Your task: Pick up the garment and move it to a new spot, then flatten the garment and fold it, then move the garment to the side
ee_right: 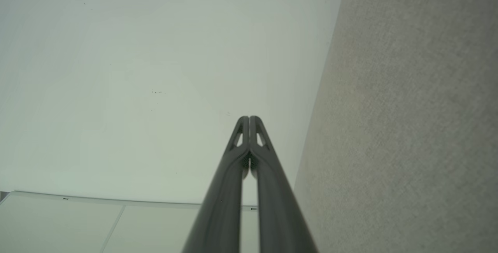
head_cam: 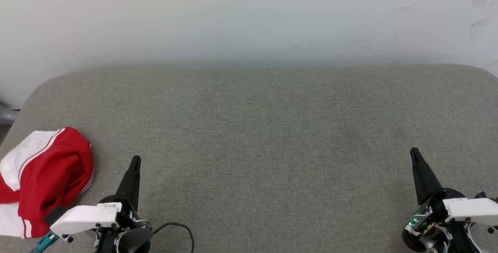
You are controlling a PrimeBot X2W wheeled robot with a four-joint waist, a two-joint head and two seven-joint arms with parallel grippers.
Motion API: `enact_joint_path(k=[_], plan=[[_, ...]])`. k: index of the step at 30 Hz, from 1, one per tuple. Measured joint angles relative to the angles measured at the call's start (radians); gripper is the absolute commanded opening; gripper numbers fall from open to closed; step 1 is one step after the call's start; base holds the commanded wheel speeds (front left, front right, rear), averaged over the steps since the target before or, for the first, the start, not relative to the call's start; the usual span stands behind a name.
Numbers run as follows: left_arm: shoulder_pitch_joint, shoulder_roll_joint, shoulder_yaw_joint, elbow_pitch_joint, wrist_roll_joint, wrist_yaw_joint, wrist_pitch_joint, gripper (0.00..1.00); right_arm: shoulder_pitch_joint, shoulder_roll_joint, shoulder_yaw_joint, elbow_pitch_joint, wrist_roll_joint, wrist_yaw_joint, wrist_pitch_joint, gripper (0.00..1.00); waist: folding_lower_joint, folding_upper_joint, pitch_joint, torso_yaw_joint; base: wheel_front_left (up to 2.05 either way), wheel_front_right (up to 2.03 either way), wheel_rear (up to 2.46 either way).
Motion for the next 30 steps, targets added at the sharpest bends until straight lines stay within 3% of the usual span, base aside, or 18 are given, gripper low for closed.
enact_joint_path(k=[30], plan=[[0.000,0.000,0.000,0.000,0.000,0.000,0.000,0.00,0.000,0.000,0.000,0.000,0.000,0.000,0.000,0.00,0.0000,0.0000,0.000,0.000,0.00,0.00,0.00]])
